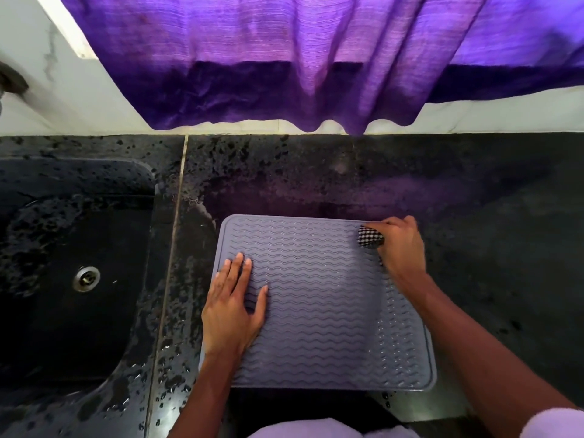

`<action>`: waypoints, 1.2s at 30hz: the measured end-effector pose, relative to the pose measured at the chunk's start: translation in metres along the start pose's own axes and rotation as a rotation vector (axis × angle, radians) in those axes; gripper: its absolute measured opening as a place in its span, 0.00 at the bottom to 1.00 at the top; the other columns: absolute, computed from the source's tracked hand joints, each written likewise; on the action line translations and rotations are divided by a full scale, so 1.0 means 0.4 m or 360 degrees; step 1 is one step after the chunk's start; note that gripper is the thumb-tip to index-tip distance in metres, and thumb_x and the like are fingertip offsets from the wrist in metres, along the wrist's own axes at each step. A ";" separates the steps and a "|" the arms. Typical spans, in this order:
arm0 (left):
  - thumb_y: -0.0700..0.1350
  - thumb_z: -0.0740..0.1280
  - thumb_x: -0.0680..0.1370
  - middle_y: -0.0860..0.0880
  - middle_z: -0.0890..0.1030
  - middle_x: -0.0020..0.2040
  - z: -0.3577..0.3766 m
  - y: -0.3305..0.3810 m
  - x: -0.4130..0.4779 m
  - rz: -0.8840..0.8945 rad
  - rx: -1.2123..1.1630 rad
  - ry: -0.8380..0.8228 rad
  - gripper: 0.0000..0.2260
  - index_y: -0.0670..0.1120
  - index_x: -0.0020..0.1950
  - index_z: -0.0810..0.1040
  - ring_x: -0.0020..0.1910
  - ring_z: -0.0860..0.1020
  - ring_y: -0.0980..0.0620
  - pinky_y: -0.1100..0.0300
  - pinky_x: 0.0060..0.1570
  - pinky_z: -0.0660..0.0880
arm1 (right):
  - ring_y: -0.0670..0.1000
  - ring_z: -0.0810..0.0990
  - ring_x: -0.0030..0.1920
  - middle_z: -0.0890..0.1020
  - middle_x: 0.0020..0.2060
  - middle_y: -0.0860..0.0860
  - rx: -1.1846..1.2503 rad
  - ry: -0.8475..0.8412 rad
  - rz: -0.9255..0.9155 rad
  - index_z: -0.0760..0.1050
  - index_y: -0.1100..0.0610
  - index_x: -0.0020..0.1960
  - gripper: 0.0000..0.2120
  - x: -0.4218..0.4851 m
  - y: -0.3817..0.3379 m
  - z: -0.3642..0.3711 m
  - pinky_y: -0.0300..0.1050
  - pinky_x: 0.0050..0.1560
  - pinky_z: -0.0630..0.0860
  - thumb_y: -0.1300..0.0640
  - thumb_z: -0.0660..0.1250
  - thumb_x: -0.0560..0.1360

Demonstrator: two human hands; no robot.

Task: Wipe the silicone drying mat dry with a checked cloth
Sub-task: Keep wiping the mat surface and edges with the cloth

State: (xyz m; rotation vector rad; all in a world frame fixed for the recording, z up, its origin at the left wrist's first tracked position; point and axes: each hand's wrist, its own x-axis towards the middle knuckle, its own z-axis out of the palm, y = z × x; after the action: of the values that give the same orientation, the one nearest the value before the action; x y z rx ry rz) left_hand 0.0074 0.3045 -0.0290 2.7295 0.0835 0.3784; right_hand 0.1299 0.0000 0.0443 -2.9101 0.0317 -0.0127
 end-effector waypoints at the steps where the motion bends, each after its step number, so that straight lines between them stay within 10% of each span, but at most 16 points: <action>1: 0.59 0.61 0.80 0.49 0.71 0.77 -0.001 0.001 0.000 -0.0007 0.0007 -0.0006 0.28 0.45 0.76 0.73 0.77 0.68 0.47 0.51 0.75 0.65 | 0.59 0.72 0.45 0.83 0.45 0.53 -0.0015 -0.0008 0.0045 0.83 0.50 0.56 0.26 -0.002 0.027 -0.008 0.52 0.40 0.77 0.72 0.70 0.63; 12: 0.60 0.60 0.81 0.49 0.71 0.77 -0.001 0.002 0.002 0.0013 0.0053 -0.0005 0.28 0.45 0.75 0.74 0.77 0.68 0.48 0.51 0.75 0.66 | 0.63 0.74 0.46 0.82 0.44 0.57 -0.0111 0.0116 0.0282 0.80 0.55 0.55 0.21 -0.035 0.100 -0.037 0.54 0.43 0.74 0.70 0.65 0.65; 19: 0.49 0.64 0.82 0.44 0.80 0.68 -0.022 -0.007 -0.041 0.0097 0.0009 0.0178 0.19 0.39 0.67 0.80 0.66 0.80 0.45 0.50 0.65 0.77 | 0.50 0.74 0.53 0.81 0.55 0.47 0.0498 -0.0056 -0.0370 0.74 0.47 0.61 0.35 -0.100 -0.249 0.048 0.42 0.53 0.66 0.71 0.69 0.58; 25: 0.49 0.59 0.84 0.42 0.75 0.73 -0.022 -0.023 -0.061 0.0127 -0.0037 0.0039 0.21 0.38 0.72 0.76 0.74 0.72 0.45 0.48 0.71 0.71 | 0.56 0.72 0.53 0.81 0.53 0.48 0.0236 -0.0153 -0.0785 0.79 0.45 0.59 0.19 -0.079 -0.486 0.111 0.53 0.50 0.70 0.62 0.65 0.72; 36: 0.51 0.59 0.83 0.46 0.73 0.75 -0.015 -0.033 -0.064 0.0074 -0.0042 -0.0010 0.23 0.41 0.74 0.74 0.76 0.70 0.48 0.49 0.73 0.68 | 0.56 0.78 0.48 0.84 0.49 0.49 0.0017 0.0057 -0.0668 0.82 0.48 0.55 0.25 -0.100 -0.255 0.092 0.49 0.45 0.74 0.64 0.79 0.60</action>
State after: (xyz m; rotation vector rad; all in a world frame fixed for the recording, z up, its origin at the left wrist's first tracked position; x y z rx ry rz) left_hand -0.0190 0.3159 -0.0351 2.7103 0.0134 0.3813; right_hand 0.0925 0.1084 0.0316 -2.8480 -0.5685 -0.1347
